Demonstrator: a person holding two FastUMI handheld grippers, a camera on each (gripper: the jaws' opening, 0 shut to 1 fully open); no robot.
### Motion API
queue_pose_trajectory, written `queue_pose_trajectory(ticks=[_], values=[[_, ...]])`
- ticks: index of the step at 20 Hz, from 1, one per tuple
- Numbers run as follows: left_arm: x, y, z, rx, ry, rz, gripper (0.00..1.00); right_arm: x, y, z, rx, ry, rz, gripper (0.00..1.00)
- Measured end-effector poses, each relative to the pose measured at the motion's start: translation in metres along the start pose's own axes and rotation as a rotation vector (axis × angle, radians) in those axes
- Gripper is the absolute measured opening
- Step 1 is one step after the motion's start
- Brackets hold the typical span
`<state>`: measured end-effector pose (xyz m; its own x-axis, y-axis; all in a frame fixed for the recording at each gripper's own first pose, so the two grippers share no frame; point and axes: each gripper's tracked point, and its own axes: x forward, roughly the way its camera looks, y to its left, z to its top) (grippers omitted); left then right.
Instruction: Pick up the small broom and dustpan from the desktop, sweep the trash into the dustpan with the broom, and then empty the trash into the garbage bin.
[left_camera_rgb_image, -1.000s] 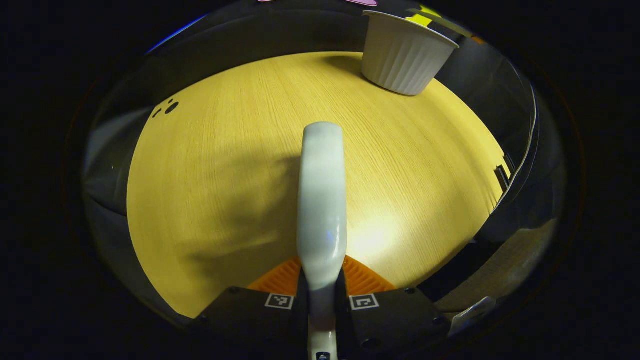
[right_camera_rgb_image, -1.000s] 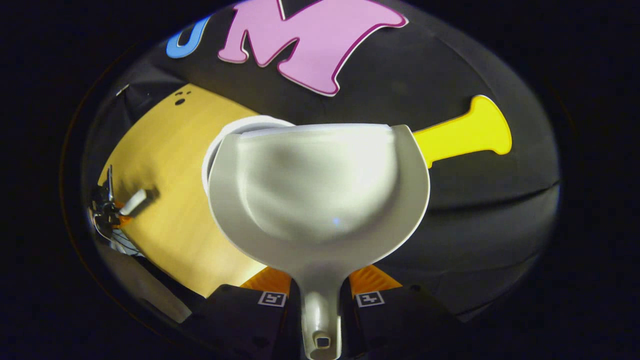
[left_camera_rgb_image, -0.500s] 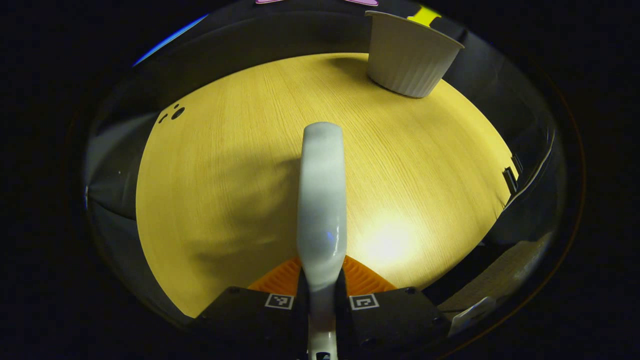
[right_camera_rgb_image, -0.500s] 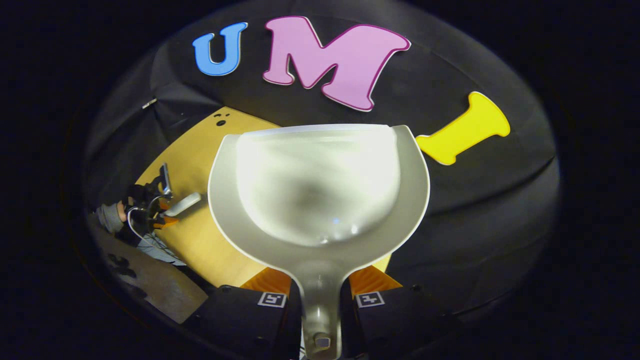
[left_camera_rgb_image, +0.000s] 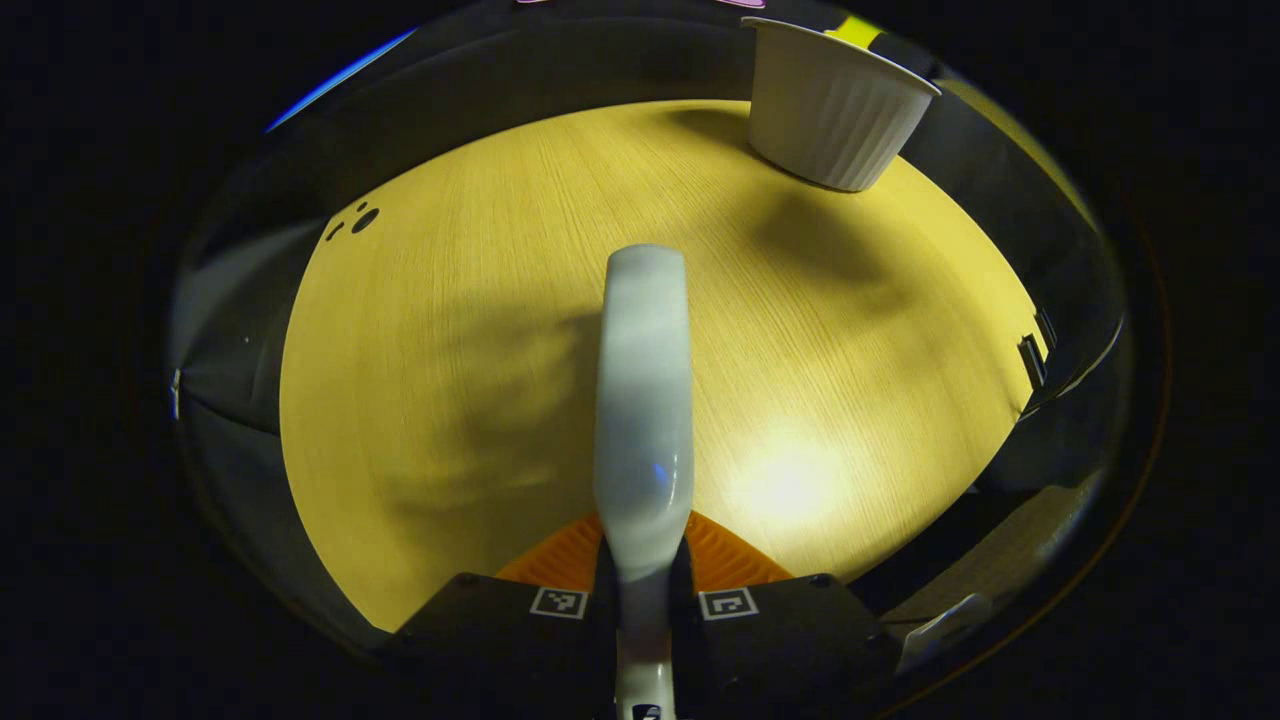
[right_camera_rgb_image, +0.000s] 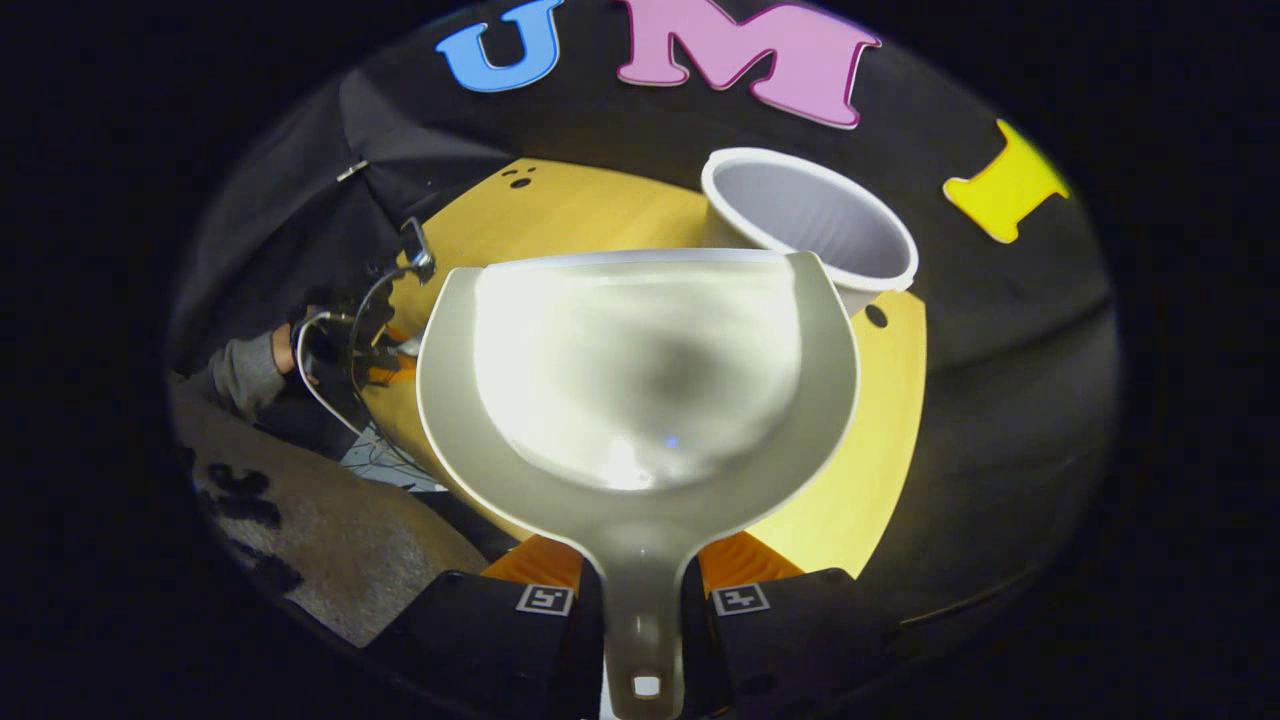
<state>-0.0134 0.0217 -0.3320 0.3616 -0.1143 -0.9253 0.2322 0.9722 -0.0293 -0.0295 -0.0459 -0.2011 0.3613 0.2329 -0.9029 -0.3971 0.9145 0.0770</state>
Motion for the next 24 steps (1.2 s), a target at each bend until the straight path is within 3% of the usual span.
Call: queue_pose_trajectory(ticks=[5, 13, 24], values=[[0.000, 0.003, -0.001, 0.020, 0.015, 0.022, 0.24, 0.066, 0.025, -0.045, 0.042, 0.082, 0.010, 0.37], [0.001, 0.005, 0.000, 0.025, 0.008, 0.050, 0.26, 0.141, 0.044, -0.064, 0.074, 0.092, 0.026, 0.35], [0.000, 0.013, 0.002, 0.075, 0.017, 0.060, 0.24, 0.172, 0.057, -0.079, 0.063, 0.108, 0.003, 0.36]])
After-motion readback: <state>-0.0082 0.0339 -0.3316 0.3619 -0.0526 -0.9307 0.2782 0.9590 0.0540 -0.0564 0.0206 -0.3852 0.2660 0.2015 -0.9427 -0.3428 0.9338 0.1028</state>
